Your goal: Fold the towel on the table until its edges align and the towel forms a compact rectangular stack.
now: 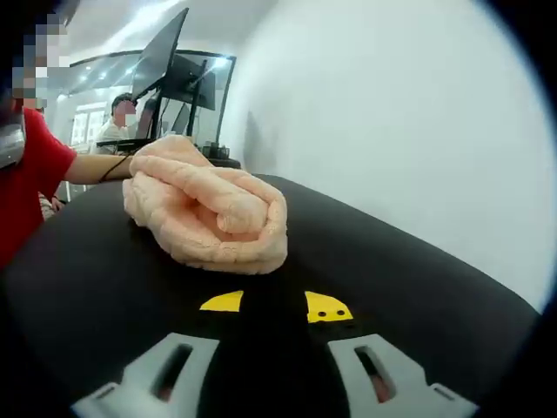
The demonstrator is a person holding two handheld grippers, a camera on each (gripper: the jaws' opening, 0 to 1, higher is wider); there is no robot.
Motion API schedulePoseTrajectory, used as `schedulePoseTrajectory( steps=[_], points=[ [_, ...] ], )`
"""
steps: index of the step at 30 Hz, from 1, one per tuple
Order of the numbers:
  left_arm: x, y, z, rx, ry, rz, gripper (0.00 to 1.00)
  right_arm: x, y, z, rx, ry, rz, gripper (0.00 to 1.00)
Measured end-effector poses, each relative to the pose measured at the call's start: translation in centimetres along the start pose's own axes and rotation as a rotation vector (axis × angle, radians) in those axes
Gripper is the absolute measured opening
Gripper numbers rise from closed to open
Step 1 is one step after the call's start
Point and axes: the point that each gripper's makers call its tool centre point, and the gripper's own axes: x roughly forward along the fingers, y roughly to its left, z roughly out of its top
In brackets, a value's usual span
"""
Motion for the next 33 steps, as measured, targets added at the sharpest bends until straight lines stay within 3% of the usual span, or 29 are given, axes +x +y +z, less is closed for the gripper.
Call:
schedulePoseTrajectory(
  steps=[33],
  points=[
    [0.23,0.05,0.16,-0.007,-0.007,-0.008,0.06,-0.02,-1.02,-0.11,0.012,0.004,-0.037,0.22]
  ],
)
